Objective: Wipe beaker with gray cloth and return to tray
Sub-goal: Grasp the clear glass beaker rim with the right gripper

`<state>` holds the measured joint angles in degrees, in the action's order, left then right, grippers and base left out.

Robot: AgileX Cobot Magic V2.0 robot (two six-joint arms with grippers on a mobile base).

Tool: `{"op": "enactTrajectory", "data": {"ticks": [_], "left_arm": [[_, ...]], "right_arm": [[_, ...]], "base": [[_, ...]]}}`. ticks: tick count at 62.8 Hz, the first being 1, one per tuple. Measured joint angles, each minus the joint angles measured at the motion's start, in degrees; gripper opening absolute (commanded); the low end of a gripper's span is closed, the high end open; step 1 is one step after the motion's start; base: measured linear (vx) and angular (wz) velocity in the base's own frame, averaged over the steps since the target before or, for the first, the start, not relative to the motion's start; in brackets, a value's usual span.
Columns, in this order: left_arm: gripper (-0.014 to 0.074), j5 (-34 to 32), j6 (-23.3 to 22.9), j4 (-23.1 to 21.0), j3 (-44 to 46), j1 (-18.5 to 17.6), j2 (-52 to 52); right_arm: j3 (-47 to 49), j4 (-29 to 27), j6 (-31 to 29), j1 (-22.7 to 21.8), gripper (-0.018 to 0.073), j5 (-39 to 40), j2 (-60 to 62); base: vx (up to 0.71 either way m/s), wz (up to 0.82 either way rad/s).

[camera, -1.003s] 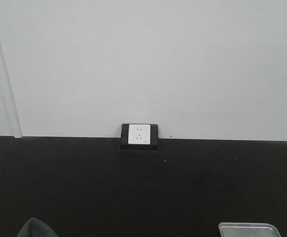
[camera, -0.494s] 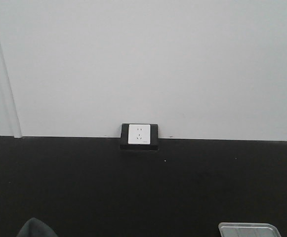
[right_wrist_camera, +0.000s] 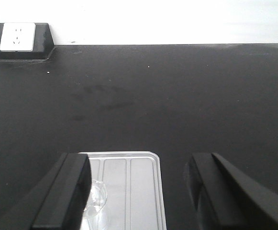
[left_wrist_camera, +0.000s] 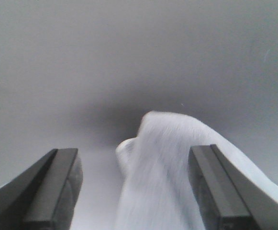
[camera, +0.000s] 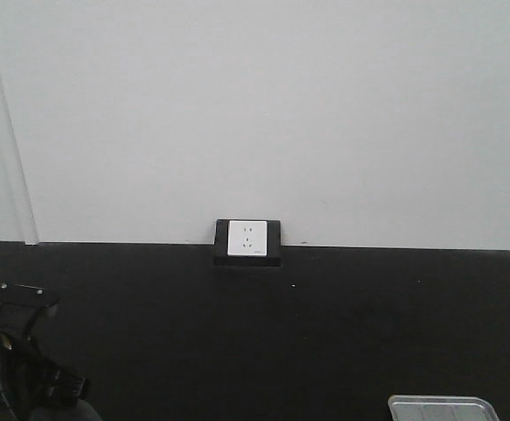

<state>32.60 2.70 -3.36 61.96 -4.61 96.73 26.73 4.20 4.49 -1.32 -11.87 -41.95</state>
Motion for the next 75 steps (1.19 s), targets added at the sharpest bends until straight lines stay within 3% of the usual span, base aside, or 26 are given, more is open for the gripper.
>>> {"op": "enactTrajectory", "data": {"ticks": [8, 15, 33, 47, 55, 63, 70, 75], "left_arm": [[0.058, 0.65, 0.28, -0.27, 2.56, 0.0, 5.83], [0.0495, 1.21, 0.35, -0.34, 3.02, 0.0, 8.32], [-0.0003, 4.86, 0.53, -0.38, 3.2, 0.0, 8.36], [-0.0006, 7.45, 0.53, -0.38, 3.2, 0.0, 2.46], [-0.0003, 7.31, 0.53, -0.75, 2.78, 0.0, -4.7], [-0.0003, 4.29, 0.53, -1.58, 0.3, 0.0, -11.74], [-0.0003, 2.47, 0.53, -3.07, -3.56, 0.0, -17.35], [-0.0003, 1.98, 0.53, -3.94, -6.79, 0.0, -21.12]], "right_arm": [[0.0, 0.0, 0.0, 0.0, 0.0506, 0.0, 0.0], [0.0, 0.0, 0.0, 0.0, 0.0506, 0.0, 0.0], [0.0, 0.0, 0.0, 0.0, 0.0505, 0.24, 0.0], [0.2, 0.0, 0.0, 0.0, 0.0487, -0.32, -0.54], [4.08, -0.22, -0.93, 0.0, 0.0476, -8.86, -4.34], [11.61, -3.49, -8.37, 0.0, 0.0476, -19.34, -11.53], [19.02, -9.75, -16.71, 0.0, 0.0476, -26.55, -19.31], [23.99, -13.5, -19.39, 0.0, 0.0475, -30.84, -25.2]], "base": [[0.0, 0.0], [0.0, 0.0], [0.0, 0.0], [0.0, 0.0], [0.0, 0.0], [0.0, 0.0], [0.0, 0.0], [0.0, 0.0]]}}
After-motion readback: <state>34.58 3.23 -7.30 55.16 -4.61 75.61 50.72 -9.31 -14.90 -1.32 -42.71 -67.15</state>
